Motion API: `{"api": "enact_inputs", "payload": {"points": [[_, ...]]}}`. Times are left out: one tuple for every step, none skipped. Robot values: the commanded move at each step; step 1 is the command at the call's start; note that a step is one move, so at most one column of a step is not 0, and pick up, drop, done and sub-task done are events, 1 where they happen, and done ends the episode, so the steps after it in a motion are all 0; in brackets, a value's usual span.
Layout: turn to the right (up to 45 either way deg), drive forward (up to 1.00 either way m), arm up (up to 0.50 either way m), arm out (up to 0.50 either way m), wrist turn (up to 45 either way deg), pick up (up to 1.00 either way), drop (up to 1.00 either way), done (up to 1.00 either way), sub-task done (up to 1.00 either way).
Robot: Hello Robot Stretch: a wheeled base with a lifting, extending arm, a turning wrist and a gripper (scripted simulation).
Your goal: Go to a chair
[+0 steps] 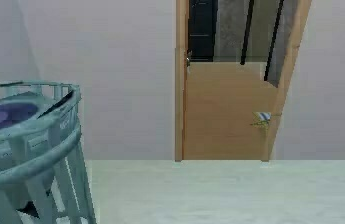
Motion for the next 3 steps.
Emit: {"api": "enact_inputs", "payload": {"points": [[15.0, 0.00, 0.00, 0.00, 0.0, 0.00, 0.00, 0.00, 0.00], [0.0, 1.00, 0.00, 0.00, 0.0, 0.00, 0.00, 0.00, 0.00], [3.0, 0.00, 0.00, 0.00, 0.0, 0.00, 0.00, 0.00, 0.00]]}}
